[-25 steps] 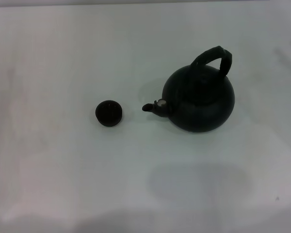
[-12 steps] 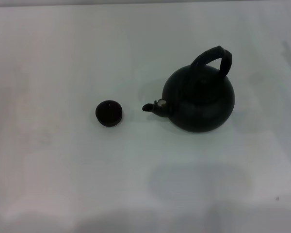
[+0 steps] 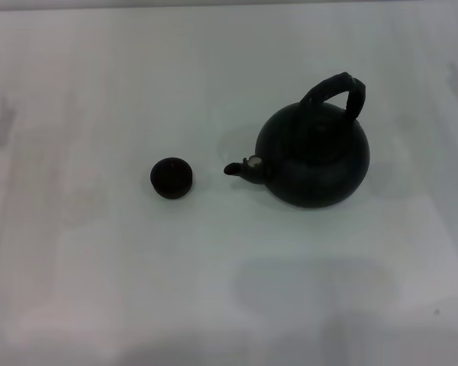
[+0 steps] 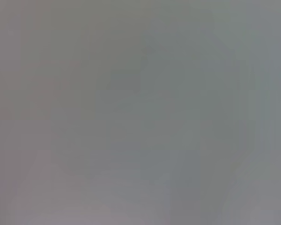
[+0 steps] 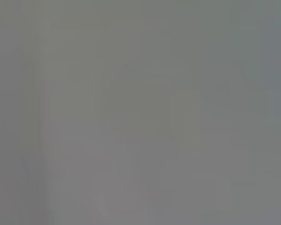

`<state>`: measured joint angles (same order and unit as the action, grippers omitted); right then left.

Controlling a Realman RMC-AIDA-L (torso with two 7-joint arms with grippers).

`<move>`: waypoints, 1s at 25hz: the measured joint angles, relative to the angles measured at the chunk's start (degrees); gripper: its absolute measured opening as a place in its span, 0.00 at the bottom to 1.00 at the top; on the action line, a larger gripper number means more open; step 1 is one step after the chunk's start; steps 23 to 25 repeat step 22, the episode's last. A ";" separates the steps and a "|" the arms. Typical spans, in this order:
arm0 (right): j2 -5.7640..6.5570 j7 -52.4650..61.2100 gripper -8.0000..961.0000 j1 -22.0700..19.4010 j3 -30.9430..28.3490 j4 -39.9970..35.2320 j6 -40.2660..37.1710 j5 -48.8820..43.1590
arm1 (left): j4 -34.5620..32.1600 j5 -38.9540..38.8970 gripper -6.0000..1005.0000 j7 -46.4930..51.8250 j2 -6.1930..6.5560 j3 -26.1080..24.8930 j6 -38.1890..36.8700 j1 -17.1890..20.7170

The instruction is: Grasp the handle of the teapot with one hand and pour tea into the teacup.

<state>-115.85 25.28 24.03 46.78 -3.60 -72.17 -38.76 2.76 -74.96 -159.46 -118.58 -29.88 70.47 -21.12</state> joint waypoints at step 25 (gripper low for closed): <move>-0.05 5.91 0.86 0.70 -0.73 1.23 0.67 5.54 | 1.53 1.70 0.86 -0.15 -0.42 0.00 -0.12 -1.36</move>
